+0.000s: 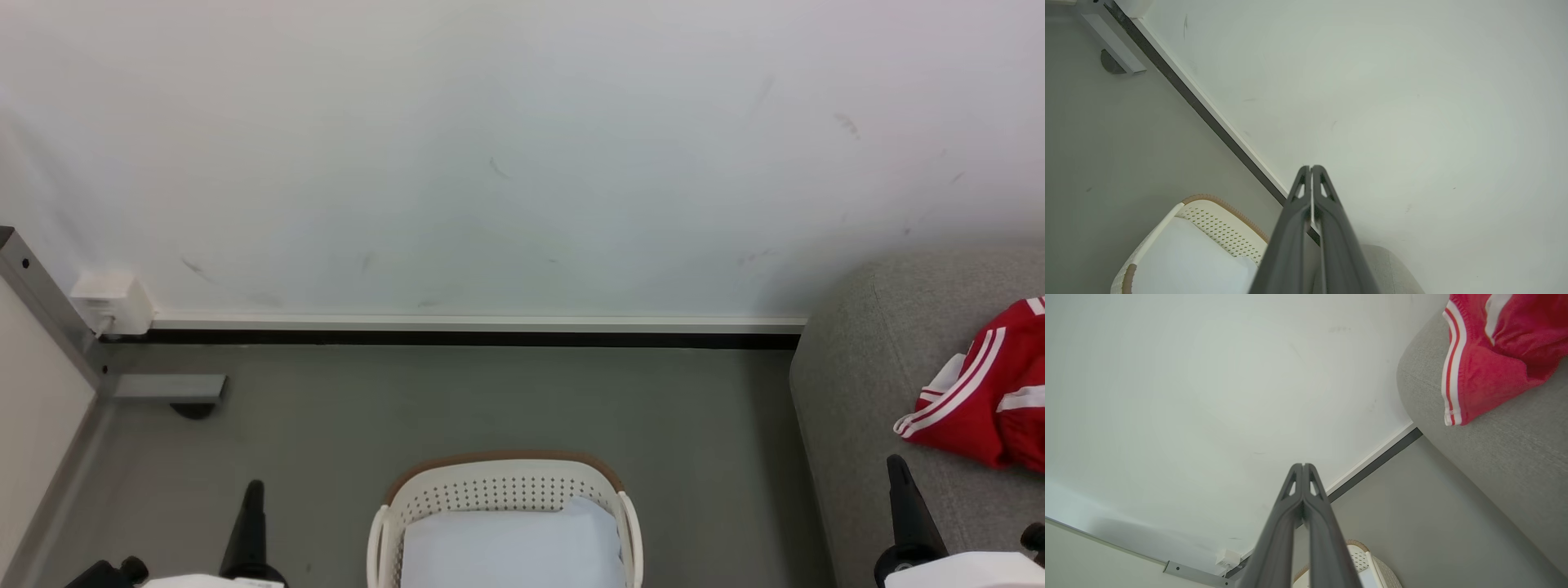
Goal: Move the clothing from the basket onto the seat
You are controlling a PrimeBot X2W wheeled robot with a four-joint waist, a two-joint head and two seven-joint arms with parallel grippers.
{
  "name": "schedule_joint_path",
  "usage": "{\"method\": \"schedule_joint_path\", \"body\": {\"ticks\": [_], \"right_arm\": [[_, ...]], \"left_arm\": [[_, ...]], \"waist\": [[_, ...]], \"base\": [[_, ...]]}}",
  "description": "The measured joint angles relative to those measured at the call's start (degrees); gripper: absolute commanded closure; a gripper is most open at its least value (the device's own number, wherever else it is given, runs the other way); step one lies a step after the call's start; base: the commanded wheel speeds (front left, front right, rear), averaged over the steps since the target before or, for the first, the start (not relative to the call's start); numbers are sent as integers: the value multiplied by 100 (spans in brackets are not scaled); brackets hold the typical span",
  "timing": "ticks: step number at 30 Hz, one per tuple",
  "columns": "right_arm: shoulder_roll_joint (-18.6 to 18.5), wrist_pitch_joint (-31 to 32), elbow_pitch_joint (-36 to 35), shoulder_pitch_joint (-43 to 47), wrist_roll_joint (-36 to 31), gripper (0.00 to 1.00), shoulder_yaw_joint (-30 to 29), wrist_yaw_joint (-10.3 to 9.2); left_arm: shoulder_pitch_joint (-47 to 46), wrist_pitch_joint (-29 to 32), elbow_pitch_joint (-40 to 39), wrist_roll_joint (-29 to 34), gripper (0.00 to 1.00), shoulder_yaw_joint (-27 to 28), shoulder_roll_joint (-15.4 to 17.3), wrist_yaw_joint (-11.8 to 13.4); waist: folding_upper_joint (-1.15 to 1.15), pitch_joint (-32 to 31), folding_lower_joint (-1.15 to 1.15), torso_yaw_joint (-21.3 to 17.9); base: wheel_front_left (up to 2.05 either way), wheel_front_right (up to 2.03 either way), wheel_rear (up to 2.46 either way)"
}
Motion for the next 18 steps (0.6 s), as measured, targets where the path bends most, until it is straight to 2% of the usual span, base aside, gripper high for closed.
{"method": "schedule_joint_path", "body": {"ticks": [18], "right_arm": [[32, 300, -75, -32, 1006, 100, -225, 0]], "left_arm": [[-75, 300, -64, -1096, 100, 32, 7, -32]], "waist": [[0, 31, 0, 17]], "base": [[0, 0, 0]]}}
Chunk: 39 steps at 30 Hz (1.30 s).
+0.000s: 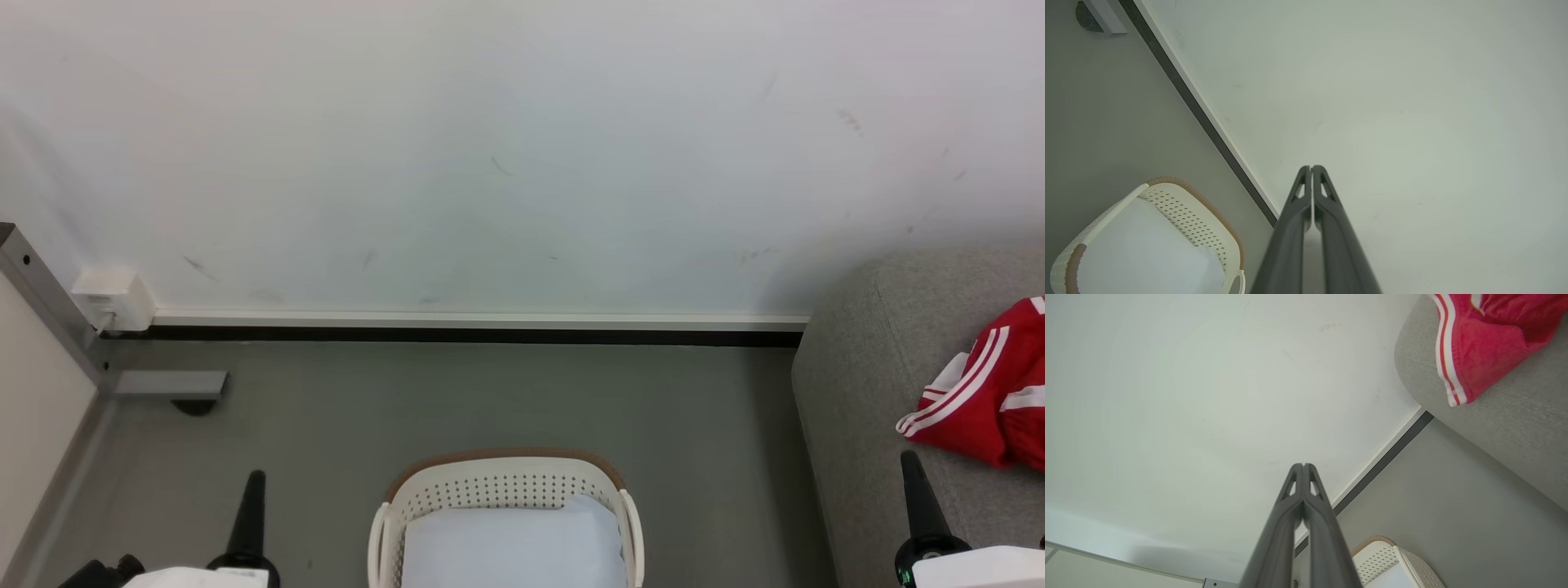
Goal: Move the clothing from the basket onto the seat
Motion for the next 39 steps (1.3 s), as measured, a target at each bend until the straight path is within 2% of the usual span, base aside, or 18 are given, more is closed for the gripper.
{"method": "schedule_joint_path", "body": {"ticks": [18, 39], "right_arm": [[29, 253, -82, -40, 875, 100, -204, 0], [57, 493, -148, -79, 1673, 100, -387, 0]], "left_arm": [[-88, 270, -62, -982, 100, 33, 7, -47], [-166, 517, -122, -1852, 100, 62, 13, -93]], "waist": [[0, 33, 0, 18], [0, 68, 0, 37]], "base": [[0, 0, 0], [0, 0, 0]]}}
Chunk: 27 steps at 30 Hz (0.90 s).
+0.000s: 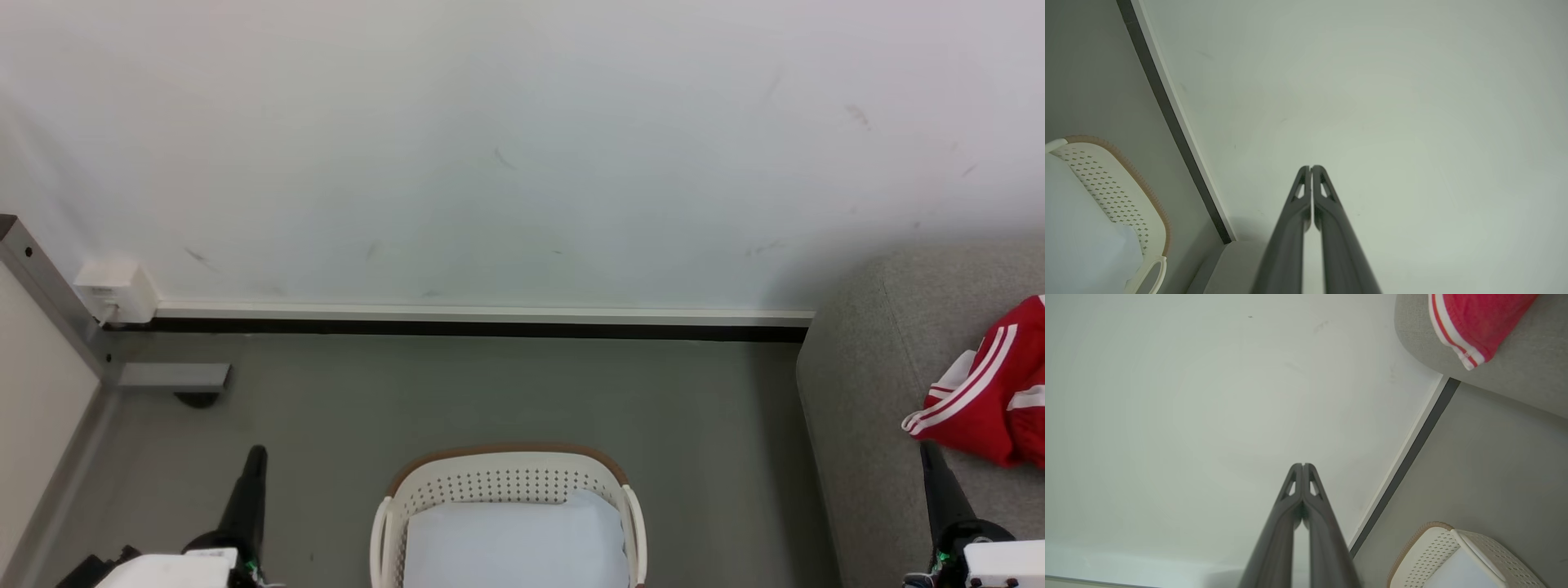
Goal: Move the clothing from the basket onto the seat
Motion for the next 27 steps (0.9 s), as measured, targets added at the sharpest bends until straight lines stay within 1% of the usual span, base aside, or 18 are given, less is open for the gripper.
{"method": "schedule_joint_path", "body": {"ticks": [19, 27], "right_arm": [[29, 210, -56, -10, 649, 100, -147, 0], [32, 216, -66, -13, 733, 100, -167, 0]], "left_arm": [[-58, 196, -44, -724, 100, 23, 9, -25], [-65, 207, -51, -784, 100, 26, 10, -26]], "waist": [[0, 33, 0, 18], [0, 36, 0, 20]], "base": [[0, 0, 0], [0, 0, 0]]}}
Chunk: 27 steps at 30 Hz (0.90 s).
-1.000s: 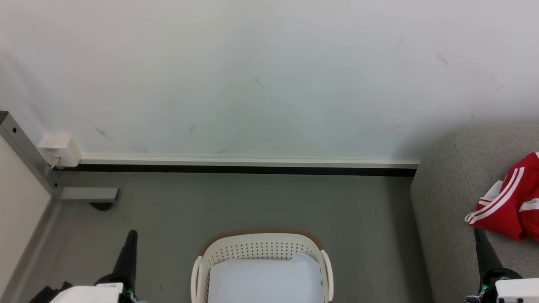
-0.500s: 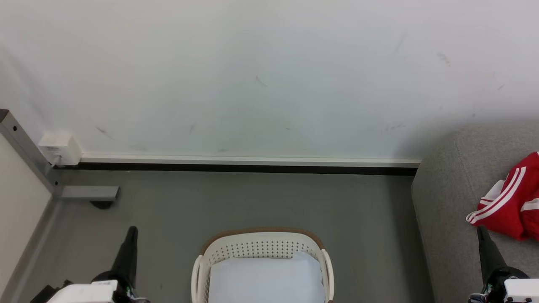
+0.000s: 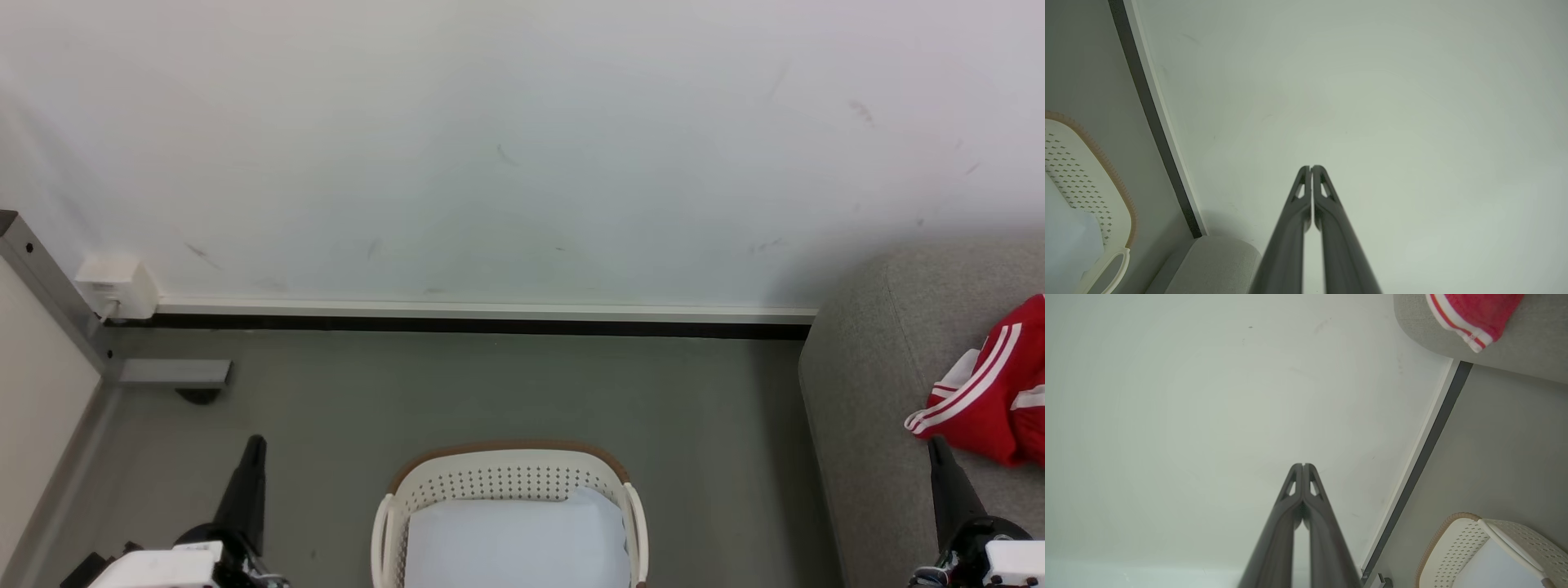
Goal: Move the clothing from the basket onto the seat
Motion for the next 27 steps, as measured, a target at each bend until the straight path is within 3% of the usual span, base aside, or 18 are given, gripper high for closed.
{"method": "schedule_joint_path", "body": {"ticks": [27], "right_arm": [[1, 1, -1, -1, 0, 100, -1, 0]], "left_arm": [[-1, 0, 0, 0, 100, 0, 1, -1]], "waist": [[0, 0, 0, 0]], "base": [[0, 0, 0]]}}
